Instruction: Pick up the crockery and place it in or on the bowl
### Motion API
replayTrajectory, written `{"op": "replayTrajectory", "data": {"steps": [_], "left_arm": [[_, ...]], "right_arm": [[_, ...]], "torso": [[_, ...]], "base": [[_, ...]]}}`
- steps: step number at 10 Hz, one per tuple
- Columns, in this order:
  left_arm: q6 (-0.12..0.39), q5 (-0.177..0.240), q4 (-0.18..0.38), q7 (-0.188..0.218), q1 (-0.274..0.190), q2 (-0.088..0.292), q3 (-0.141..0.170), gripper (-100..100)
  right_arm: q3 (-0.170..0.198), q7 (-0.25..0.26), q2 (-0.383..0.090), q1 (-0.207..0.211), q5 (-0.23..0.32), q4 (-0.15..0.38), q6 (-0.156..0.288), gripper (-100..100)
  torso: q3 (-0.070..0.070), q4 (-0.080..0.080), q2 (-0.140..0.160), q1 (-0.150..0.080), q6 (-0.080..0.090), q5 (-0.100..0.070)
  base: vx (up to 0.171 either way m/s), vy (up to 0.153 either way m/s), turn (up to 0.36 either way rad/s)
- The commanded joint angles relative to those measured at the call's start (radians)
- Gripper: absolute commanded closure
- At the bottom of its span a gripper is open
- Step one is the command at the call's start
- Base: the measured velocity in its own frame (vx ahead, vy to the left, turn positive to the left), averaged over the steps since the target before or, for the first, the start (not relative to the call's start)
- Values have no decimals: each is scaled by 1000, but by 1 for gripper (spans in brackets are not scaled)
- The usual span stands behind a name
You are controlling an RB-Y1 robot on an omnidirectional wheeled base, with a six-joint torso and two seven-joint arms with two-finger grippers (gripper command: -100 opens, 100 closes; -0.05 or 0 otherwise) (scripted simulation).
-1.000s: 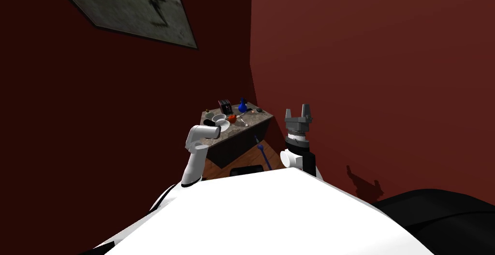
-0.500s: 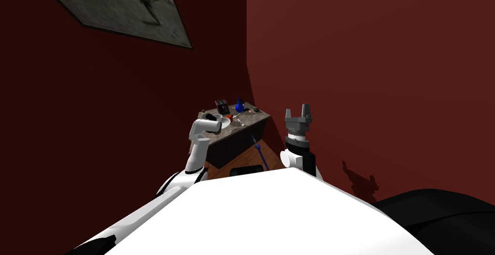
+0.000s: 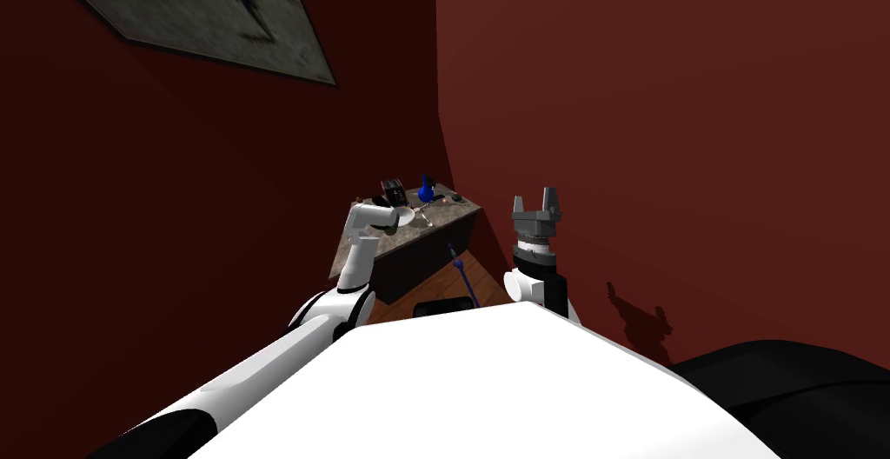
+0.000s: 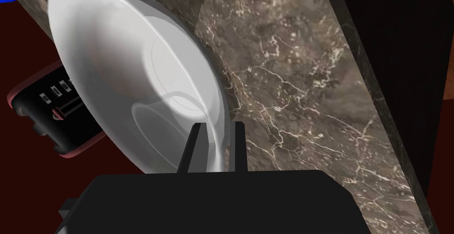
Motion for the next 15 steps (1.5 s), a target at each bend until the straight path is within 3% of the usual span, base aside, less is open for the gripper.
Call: {"op": "replayTrajectory", "data": {"steps": [1, 2, 3, 4, 5, 6, 7, 8, 9, 10, 11, 14, 15], "left_arm": [[-11, 11, 50, -7, -50, 13, 10, 100], [-11, 11, 76, -7, -56, 13, 10, 100], [-17, 19, 107, -13, -96, 24, 19, 100], [-17, 19, 129, -13, -96, 24, 19, 100], [-25, 26, 163, -18, -136, 35, 28, 100], [-25, 26, 183, -18, -136, 35, 28, 100], [-35, 33, 213, -22, -174, 46, 38, 100], [-35, 33, 240, -22, -174, 46, 38, 100], [-47, 39, 276, -26, -212, 57, 48, 100], [-47, 39, 297, -26, -212, 57, 48, 100], [-60, 44, 334, -29, -249, 67, 59, 100], [-76, 49, 408, -33, -285, 77, 71, 100], [-93, 53, 438, -35, -320, 87, 83, 100]], "right_arm": [[0, 0, 0, 0, 0, 0, 0, 0], [0, 0, 0, 0, 0, 0, 0, 0], [0, 0, 0, 0, 0, 0, 0, 0], [0, 0, 0, 0, 0, 0, 0, 0], [0, 0, 0, 0, 0, 0, 0, 0], [0, 0, 0, 0, 0, 0, 0, 0], [0, 0, 0, 0, 0, 0, 0, 0], [0, 0, 0, 0, 0, 0, 0, 0], [0, 0, 0, 0, 0, 0, 0, 0], [0, 0, 0, 0, 0, 0, 0, 0], [0, 0, 0, 0, 0, 0, 0, 0], [0, 0, 0, 0, 0, 0, 0, 0], [0, 0, 0, 0, 0, 0, 0, 0]], "torso": [[0, 0, 0, 0, 0, 0], [0, 0, 0, 2, -1, 0], [0, 0, 0, 4, -1, 1], [0, 0, 0, 5, -1, 1], [0, 0, 0, 5, -1, 1], [1, 1, 0, 5, -1, 1], [0, 0, 1, 6, -1, 1], [1, 1, 0, 6, -1, 1], [1, 1, 1, 6, -2, 1], [1, 1, 1, 6, -2, 1], [1, 1, 1, 7, -2, 2], [1, 2, 0, 8, -3, 2], [1, 2, 1, 8, -3, 2]], "base": [[-7, -52, -11], [0, -26, -7], [-1, -26, -1], [2, -22, -6], [0, -23, 5], [4, -18, 3], [2, -22, 5], [6, -15, -1], [1, -7, 6], [0, 0, 0], [15, -1, 19], [24, 5, 19], [23, 19, 32]]}}
